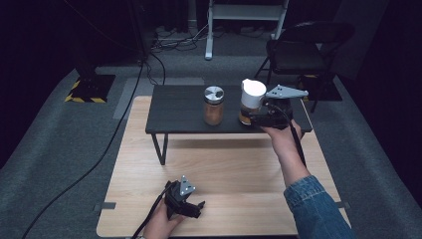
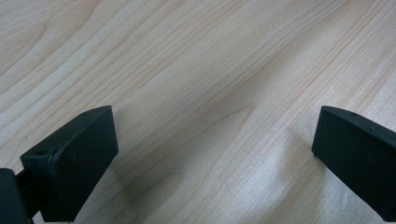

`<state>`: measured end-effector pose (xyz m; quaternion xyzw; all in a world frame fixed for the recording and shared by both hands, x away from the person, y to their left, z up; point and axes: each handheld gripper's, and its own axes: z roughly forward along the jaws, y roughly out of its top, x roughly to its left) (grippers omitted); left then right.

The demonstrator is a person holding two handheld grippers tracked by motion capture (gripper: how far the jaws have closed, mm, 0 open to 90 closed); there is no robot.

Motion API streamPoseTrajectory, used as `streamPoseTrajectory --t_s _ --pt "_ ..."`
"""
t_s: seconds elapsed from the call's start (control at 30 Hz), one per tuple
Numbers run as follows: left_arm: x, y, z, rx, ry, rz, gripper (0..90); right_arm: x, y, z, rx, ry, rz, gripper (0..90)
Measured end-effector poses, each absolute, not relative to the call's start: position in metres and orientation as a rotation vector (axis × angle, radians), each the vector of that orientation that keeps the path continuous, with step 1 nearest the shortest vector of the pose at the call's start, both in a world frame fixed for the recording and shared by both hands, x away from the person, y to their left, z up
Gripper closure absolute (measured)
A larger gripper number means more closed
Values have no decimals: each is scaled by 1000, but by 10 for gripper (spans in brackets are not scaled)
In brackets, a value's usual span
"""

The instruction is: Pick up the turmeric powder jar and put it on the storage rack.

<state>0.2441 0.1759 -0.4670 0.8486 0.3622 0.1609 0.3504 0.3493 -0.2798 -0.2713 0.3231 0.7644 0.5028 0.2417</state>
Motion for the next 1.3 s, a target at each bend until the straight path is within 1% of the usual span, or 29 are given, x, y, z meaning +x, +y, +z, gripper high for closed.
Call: streamPoseTrajectory --t_s 0.03,0.07,0.1,0.13,0.2,0.23,0.57,0.73,0.93,0.97,1.03,1.3 --pt "244 176 -467 2198 937 417 1 349 -280 -271 884 2090 1375 291" --pt "244 176 -467 2198 937 417 1 354 -286 -273 885 2111 1422 180" --pt "244 176 -467 2198 937 417 1 355 -288 -274 888 2114 1437 124" --pt "244 176 -467 2197 937 418 1 355 -288 -274 888 2114 1437 124" --pt "244 176 -467 2198 937 418 1 348 -292 -283 868 2082 1466 69" --pt "244 176 -467 2197 937 417 1 337 -292 -289 845 2044 1450 41" --pt "244 176 -467 2201 937 416 1 299 -309 -322 746 2052 1417 38" --pt "244 176 -467 2201 937 416 1 285 -316 -347 722 2089 1425 40" --pt "244 176 -467 2201 937 416 1 285 -321 -385 779 2195 1364 40" --pt "244 176 -467 2201 937 416 1 285 -321 -385 779 2195 1364 40" --pt "244 176 -467 2201 937 416 1 289 -323 -402 832 2241 1319 39" --pt "244 176 -467 2200 938 416 1 282 -328 -431 883 2333 1217 39"
